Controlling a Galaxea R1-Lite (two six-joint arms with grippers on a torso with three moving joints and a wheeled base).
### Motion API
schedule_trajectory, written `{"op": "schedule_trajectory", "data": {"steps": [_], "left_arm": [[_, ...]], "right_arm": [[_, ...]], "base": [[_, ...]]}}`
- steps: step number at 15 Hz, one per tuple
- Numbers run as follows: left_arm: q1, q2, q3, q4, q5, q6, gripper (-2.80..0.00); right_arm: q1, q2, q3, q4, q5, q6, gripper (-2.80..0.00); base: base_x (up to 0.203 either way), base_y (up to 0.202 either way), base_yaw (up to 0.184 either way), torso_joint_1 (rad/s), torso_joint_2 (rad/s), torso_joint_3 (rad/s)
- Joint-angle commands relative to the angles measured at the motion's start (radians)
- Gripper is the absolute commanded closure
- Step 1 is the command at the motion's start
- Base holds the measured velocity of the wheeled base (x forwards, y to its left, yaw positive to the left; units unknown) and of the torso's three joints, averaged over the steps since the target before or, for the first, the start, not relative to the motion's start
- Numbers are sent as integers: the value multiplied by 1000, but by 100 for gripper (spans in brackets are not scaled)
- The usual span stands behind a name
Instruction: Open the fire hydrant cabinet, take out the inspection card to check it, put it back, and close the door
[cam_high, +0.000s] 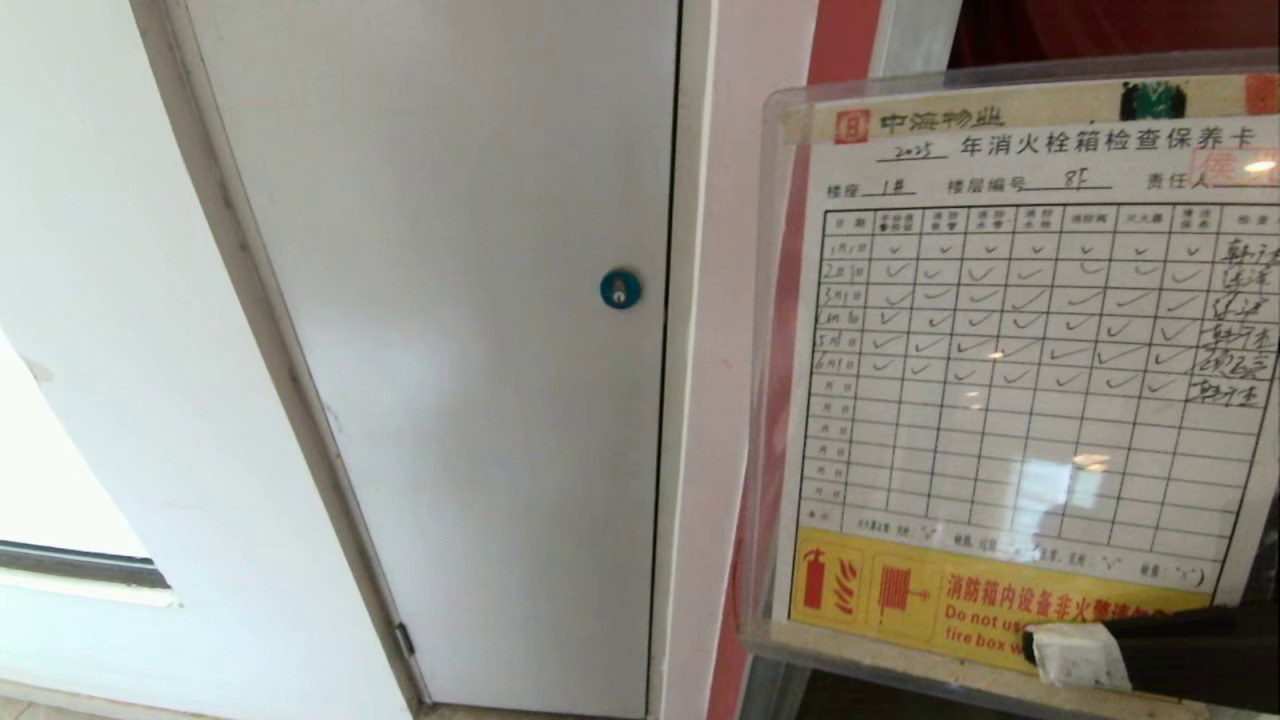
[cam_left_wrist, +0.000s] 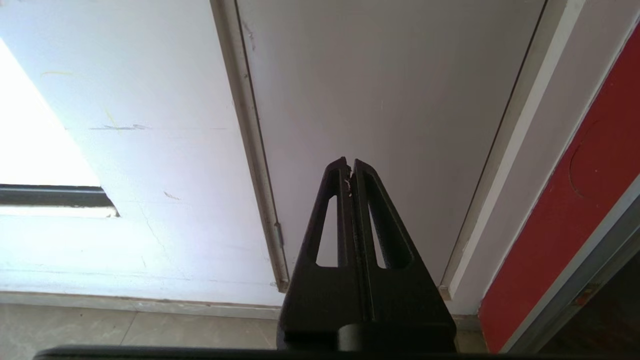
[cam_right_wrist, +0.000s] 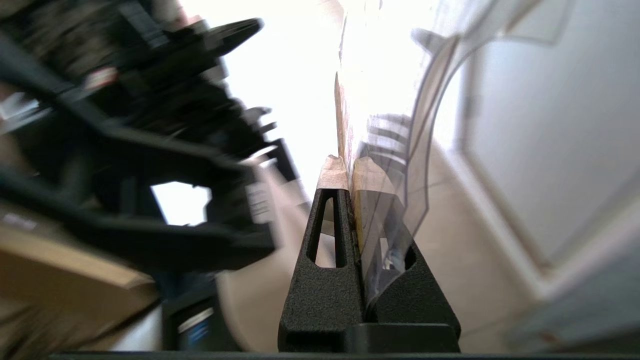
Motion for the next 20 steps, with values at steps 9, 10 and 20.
{"op": "schedule_trajectory", "data": {"steps": [9,10,20], "left_arm": [[0,1,6,0,-1,-1,0],[0,1,6,0,-1,0,0],[0,1,8,0,-1,0,0]], "right_arm": [[0,-105,1,16,-668,-9,0],[0,-105,1,16,-721,-20,0],[-6,-98,3,11,-1205,-357,0]], "base": [[0,0,0,0,0,0],[0,0,0,0,0,0],[0,0,0,0,0,0]]}}
